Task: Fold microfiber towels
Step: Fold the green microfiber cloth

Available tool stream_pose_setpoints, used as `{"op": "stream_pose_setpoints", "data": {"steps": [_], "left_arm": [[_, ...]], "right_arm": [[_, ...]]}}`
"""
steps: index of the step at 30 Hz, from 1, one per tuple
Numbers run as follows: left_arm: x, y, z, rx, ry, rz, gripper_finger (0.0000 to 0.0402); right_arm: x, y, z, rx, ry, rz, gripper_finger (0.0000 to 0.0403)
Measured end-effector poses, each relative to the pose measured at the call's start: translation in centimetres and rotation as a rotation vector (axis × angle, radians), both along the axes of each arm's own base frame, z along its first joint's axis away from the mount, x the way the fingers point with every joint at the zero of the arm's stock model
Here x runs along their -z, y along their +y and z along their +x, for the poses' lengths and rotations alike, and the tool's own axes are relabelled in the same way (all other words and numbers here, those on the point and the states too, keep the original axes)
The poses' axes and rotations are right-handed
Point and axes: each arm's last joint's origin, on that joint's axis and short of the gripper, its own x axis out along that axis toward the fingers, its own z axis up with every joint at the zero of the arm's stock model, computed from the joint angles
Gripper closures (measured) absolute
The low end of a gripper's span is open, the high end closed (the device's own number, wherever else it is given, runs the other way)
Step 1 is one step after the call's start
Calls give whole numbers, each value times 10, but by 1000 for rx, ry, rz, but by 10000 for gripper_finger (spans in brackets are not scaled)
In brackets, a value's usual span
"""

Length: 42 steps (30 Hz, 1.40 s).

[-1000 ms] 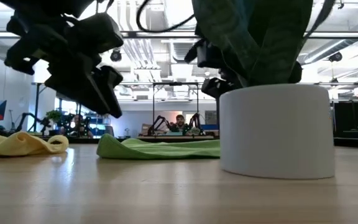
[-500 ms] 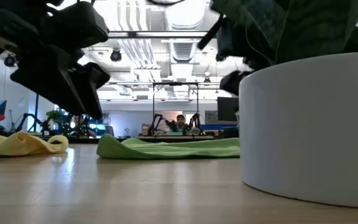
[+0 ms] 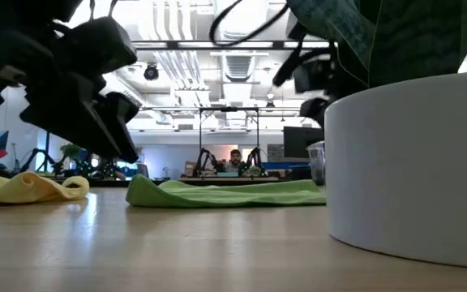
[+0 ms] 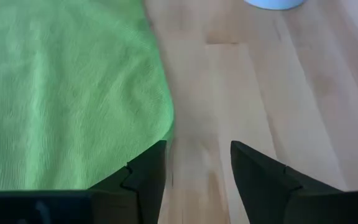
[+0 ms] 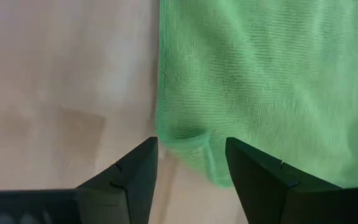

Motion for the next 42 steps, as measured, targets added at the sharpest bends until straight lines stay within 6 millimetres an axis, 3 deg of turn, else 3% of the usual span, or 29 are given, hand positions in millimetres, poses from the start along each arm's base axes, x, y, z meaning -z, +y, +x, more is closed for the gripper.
{"op": "stream_pose_setpoints", "data": {"steps": [4,9,14,21,30,35,42], "left_arm": [[2,0,-1,25,-7,23,238],[5,1,-4,20,12,25,238],[5,1,-4,-13,16,-10,238],[3,0,2,-20,-54,14,238],[30,-2,9,34,15,124,238],[35,-5,14,57,-1,144,238],[26,-3,11,45,3,173,238]], "right_arm": [[11,-5,9,-100,30,-33,216],[23,-23,15,-99,101,10,216],[18,-32,13,-78,180,77,216],[11,-31,12,-112,201,125,216],[20,-33,15,-116,220,106,216],[21,-35,16,-110,215,89,216],[22,-35,17,-97,209,92,264]]}}
